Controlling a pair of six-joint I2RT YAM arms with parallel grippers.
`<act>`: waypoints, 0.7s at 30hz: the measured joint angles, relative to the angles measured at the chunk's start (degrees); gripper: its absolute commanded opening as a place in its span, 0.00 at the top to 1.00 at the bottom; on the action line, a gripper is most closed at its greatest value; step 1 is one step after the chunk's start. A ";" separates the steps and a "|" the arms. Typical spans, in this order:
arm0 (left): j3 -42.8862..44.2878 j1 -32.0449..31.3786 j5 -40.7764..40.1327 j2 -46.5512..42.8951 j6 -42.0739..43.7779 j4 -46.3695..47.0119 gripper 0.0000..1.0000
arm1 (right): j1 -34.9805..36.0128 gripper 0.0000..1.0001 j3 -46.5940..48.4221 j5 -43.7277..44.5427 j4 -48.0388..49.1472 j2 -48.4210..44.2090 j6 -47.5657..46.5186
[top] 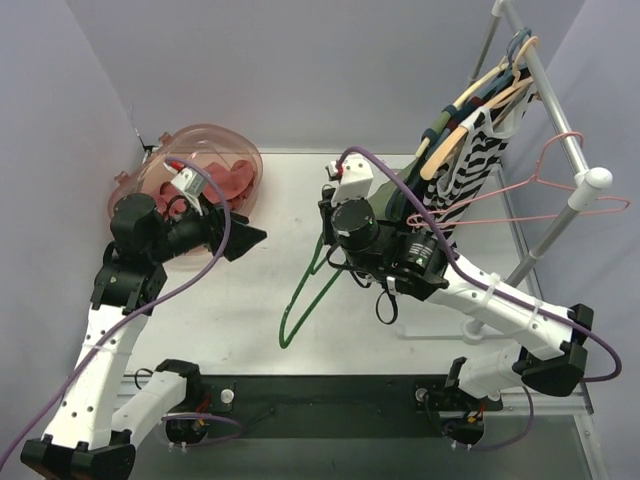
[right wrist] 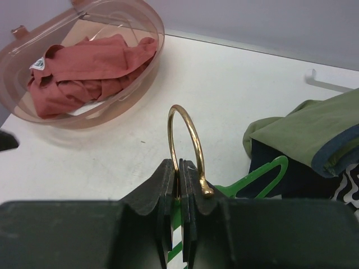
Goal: Remove the tank top from the hanger
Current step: Place the hanger at the clothesline.
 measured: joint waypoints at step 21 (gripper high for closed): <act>-5.40 -3.65 9.38 -4.33 5.33 -2.86 0.21 | -2.71 1.00 17.11 5.95 -5.95 16.04 1.64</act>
